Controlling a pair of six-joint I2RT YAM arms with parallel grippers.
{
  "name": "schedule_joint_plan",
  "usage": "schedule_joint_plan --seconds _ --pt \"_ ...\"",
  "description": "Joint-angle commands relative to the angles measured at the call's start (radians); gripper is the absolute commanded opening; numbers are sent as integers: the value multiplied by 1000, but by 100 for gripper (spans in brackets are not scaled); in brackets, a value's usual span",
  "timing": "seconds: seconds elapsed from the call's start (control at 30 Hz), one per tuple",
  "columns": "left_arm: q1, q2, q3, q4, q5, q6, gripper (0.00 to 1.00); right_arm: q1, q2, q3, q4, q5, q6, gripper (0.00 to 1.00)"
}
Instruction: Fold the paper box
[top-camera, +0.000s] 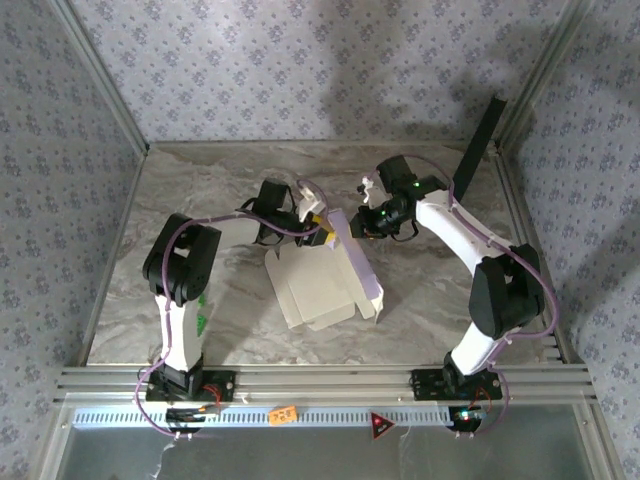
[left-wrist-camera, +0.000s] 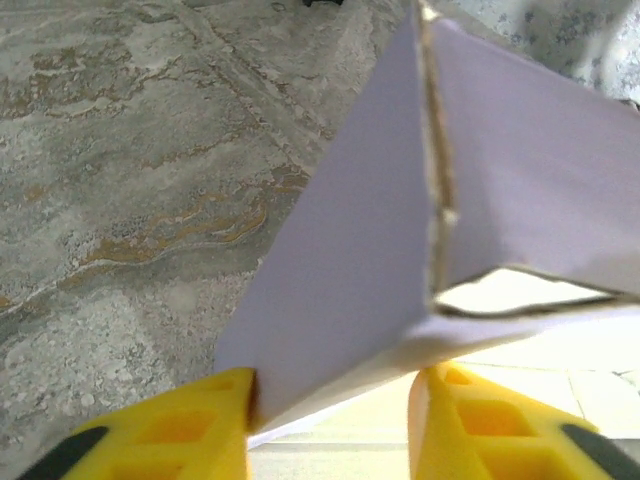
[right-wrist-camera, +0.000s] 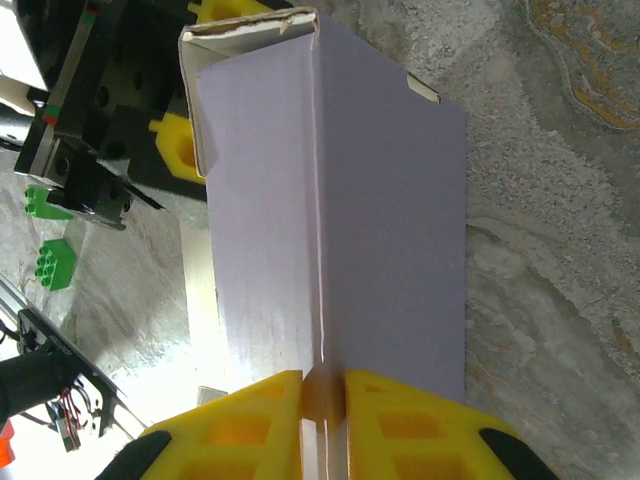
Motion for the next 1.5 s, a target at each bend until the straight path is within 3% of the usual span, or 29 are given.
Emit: schedule_joint_plan --seconds 0.0,0.23,0.5,0.7,0.87,0.93,1.13,1.47 --pt "-38 9 19 -31 87 35 28 -6 36 14 -19 4 -19 17" --pt "-52 -25 -40 51 0 -10 14 -10 35 16 -16 -5 -19 17" --pt "-88 -145 -189 182 -305 -130 0 -1 36 4 5 -70 -11 18" --pt "-154 -260 -268 80 -546 -152 0 40 48 11 8 -101 -10 18" --pt "-180 -342 -327 -13 -641 -181 0 73 58 6 12 -99 -8 18" --pt "-180 -356 -350 0 -655 -194 3 82 65 -4 17 -94 -8 18" --pt "-179 -323 -348 90 -652 -191 23 85 72 -20 23 -89 -8 17" --pt "-178 -255 -302 195 -646 -216 24 86 77 -15 28 -93 -5 17"
